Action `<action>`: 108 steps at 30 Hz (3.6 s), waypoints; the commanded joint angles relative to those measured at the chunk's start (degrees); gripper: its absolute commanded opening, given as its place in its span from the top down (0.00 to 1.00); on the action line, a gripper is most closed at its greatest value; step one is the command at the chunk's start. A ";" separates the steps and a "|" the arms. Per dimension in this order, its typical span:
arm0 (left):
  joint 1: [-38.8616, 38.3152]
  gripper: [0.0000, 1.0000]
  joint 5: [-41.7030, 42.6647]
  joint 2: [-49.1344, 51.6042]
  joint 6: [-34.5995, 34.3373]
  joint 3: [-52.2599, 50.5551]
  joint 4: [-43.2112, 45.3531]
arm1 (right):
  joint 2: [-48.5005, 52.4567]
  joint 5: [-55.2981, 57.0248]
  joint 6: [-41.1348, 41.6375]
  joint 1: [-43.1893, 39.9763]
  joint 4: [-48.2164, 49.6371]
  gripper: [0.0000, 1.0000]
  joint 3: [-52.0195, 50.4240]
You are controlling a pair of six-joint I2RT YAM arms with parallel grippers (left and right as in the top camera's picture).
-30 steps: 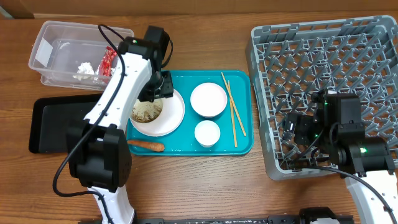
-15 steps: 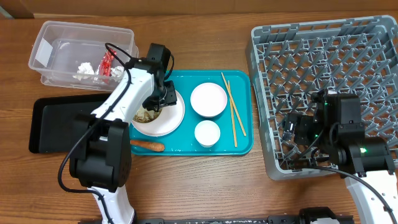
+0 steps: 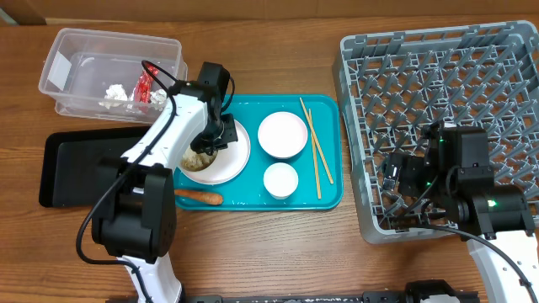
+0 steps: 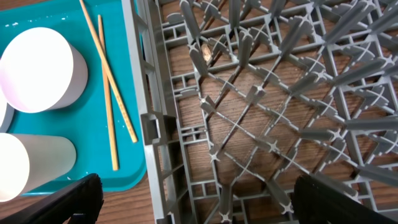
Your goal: Sort waste into correct bins and load items into the dishwasher
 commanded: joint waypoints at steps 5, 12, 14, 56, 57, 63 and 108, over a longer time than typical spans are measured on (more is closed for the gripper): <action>0.79 0.96 -2.84 -10.16 0.98 7.56 -8.68 | -0.52 0.57 0.04 0.17 0.24 0.00 1.84; 10.69 0.96 1.68 -16.04 1.36 7.48 -14.75 | -0.52 0.57 0.02 0.17 0.24 0.00 1.84; 13.84 0.96 5.44 -15.98 4.50 7.08 -14.10 | -0.52 0.57 0.02 0.17 0.24 0.00 1.84; 54.71 0.96 79.14 7.50 34.62 -7.56 -8.37 | -0.52 0.55 0.04 0.17 0.26 0.00 1.84; 54.75 0.96 79.95 7.50 34.60 -7.56 -8.90 | -0.52 0.55 0.04 0.17 0.26 0.00 1.84; 54.82 0.96 87.21 7.50 33.11 -7.56 -11.89 | -0.52 0.55 0.04 0.17 0.24 0.00 1.84; 47.23 0.96 64.85 -11.87 46.36 0.31 -17.66 | -0.52 0.55 0.04 0.17 0.26 0.00 1.84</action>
